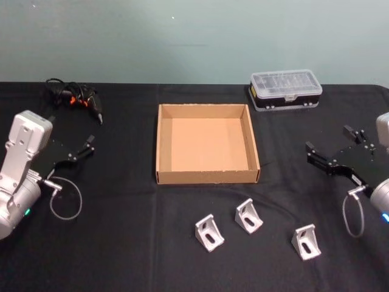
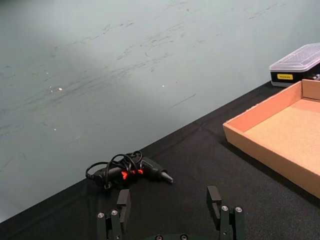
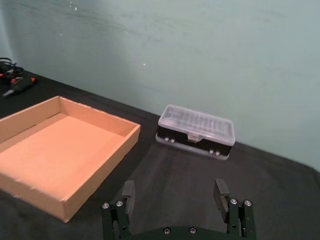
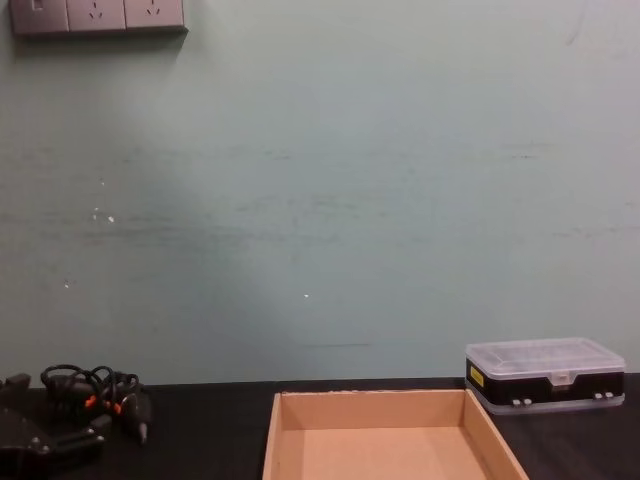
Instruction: Use one hand to pick up the angle iron from the table and place it into the box.
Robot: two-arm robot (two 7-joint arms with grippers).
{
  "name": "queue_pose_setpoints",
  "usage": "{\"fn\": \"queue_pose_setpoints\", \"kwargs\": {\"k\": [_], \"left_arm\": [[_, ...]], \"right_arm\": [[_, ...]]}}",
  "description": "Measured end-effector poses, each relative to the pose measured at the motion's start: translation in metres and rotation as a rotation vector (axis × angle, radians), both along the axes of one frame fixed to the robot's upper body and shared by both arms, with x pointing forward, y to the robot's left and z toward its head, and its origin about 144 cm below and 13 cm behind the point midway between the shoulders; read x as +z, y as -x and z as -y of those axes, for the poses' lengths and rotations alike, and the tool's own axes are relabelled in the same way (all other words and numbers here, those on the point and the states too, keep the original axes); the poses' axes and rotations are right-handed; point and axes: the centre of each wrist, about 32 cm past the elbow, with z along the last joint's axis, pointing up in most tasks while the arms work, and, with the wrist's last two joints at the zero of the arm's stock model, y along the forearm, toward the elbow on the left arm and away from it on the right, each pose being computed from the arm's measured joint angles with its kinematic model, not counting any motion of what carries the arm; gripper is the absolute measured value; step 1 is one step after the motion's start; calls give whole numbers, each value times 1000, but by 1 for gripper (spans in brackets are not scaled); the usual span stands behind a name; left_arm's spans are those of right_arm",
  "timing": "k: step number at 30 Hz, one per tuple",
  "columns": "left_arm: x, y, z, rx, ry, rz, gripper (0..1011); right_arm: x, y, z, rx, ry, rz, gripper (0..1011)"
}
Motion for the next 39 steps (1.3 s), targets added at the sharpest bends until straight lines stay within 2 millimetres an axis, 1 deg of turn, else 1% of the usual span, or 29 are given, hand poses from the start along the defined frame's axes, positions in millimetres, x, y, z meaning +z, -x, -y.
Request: {"fn": "queue_pose_setpoints", "kwargs": {"k": [6,8,9,10,13,15,18,20,25,32,39], "left_arm": [[0,0,0,0,0,0,1000],[0,0,0,0,0,0,1000],[0,0,0,0,0,0,1000],[0,0,0,0,0,0,1000],[0,0,0,0,0,0,1000],[0,0,0,0,0,0,1000],[0,0,0,0,0,0,1000],[0,0,0,0,0,0,1000],[0,0,0,0,0,0,1000],[0,0,0,0,0,0,1000],[0,0,0,0,0,0,1000]], "right_arm": [[26,15,10,22,-44,-95,1003],[40,22,15,46,-65,-142,1003],[40,22,15,46,-65,-142,1003],[46,26,16,61,-78,-168,1003],[55,32,18,87,-101,-209,1003],[64,40,18,116,-128,-270,1003],[68,44,18,128,-138,-299,1003],[73,52,16,147,-157,-357,1003],[77,63,12,166,-168,-442,1003],[77,74,9,162,-140,-508,1003],[74,80,8,166,-111,-539,1003]]}}
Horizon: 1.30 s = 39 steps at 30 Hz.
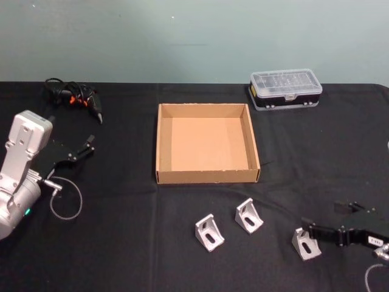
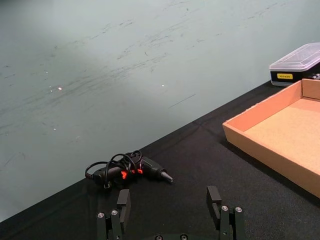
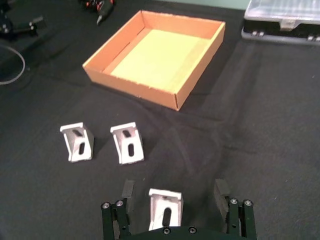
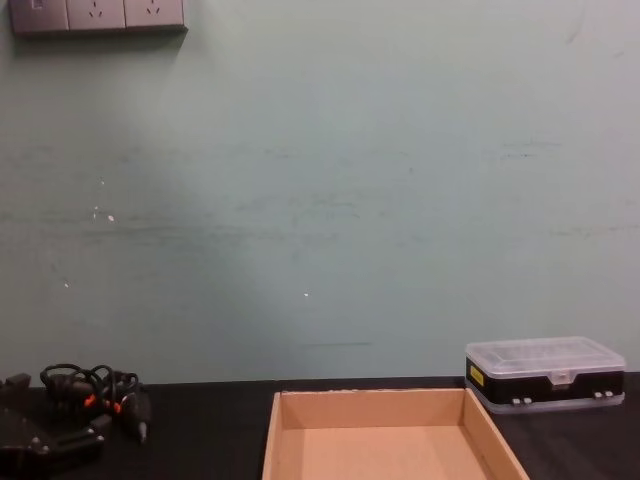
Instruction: Use one hand to pick up the angle iron from the table and place it into the box.
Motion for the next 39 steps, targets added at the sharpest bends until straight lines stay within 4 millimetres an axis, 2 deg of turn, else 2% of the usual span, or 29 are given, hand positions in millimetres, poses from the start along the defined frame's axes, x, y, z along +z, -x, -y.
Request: {"fn": "queue_pose_setpoints", "kwargs": {"k": [19,39], "left_arm": [[0,0,0,0,0,0,1000],[0,0,0,0,0,0,1000]], "right_arm": [[-27,0,-14,32,51,-39,1003],[-37,-5,-24,48,81,-21,1003]]}}
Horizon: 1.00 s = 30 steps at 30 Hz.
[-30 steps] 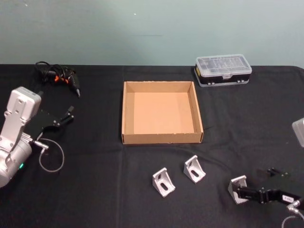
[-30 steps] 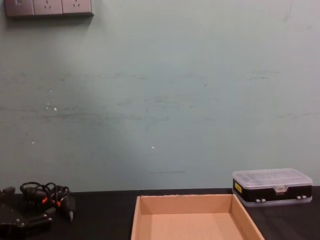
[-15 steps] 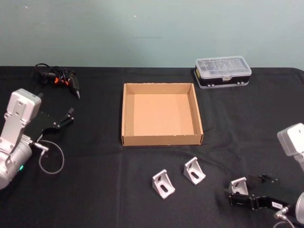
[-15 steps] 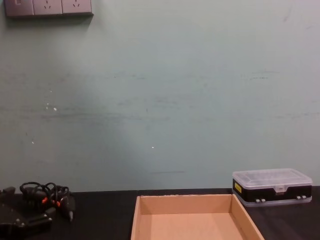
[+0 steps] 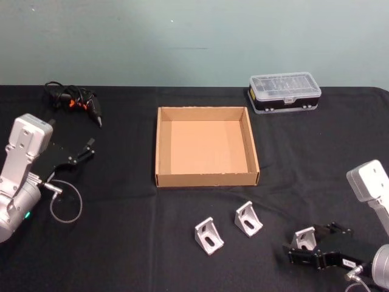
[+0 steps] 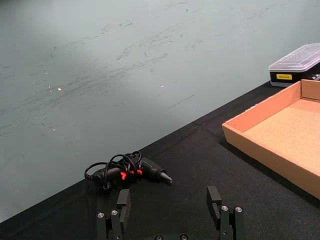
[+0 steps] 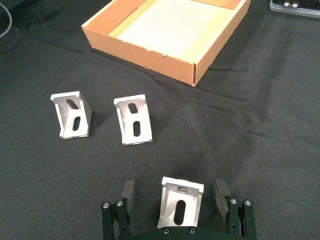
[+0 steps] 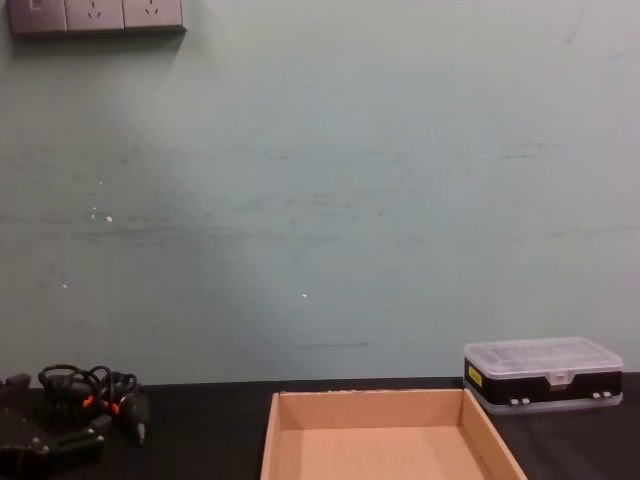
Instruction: Use one hand to pick up the angle iron from the table and place it into the box.
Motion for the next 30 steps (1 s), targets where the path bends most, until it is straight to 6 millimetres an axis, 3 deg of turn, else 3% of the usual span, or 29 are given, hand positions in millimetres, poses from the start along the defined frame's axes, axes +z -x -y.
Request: {"fn": "queue_pose_setpoints", "kwargs": {"k": [12,30], "left_arm": [[0,0,0,0,0,0,1000],[0,0,0,0,0,0,1000]], "right_arm": [[-2,0,0,0,22,8,965],[-5,0,2,12,28,19,473]]}}
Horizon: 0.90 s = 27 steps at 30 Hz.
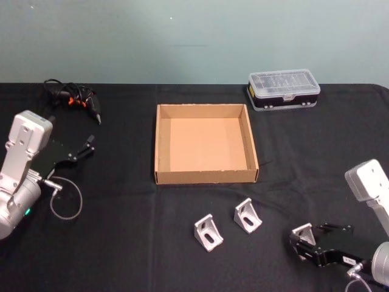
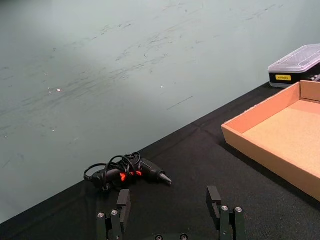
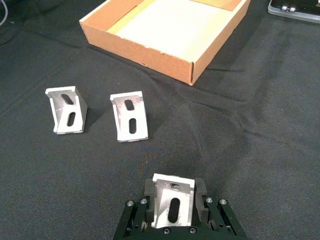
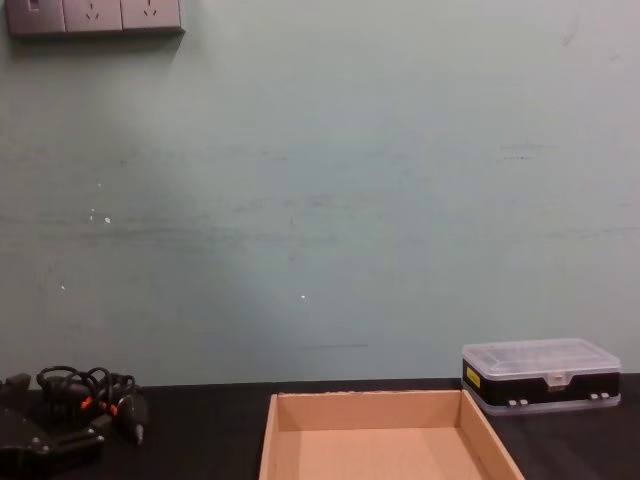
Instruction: Use one hand to pick up the angle iron from the table and place it into the box.
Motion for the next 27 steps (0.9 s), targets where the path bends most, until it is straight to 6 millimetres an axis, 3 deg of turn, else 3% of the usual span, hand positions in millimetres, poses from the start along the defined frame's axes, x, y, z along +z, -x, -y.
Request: {"fn": "queue_pose_setpoints", "kwargs": {"k": [12,21,27], "left_arm": [[0,0,0,0,0,0,1000],[0,0,0,0,0,0,1000],[0,0,0,0,0,0,1000]], "right_arm": [[4,2,0,8,9,23,469],[35,4,-3,19,-7,140,469],[54,-5,-14,34,-18,224,469]]}}
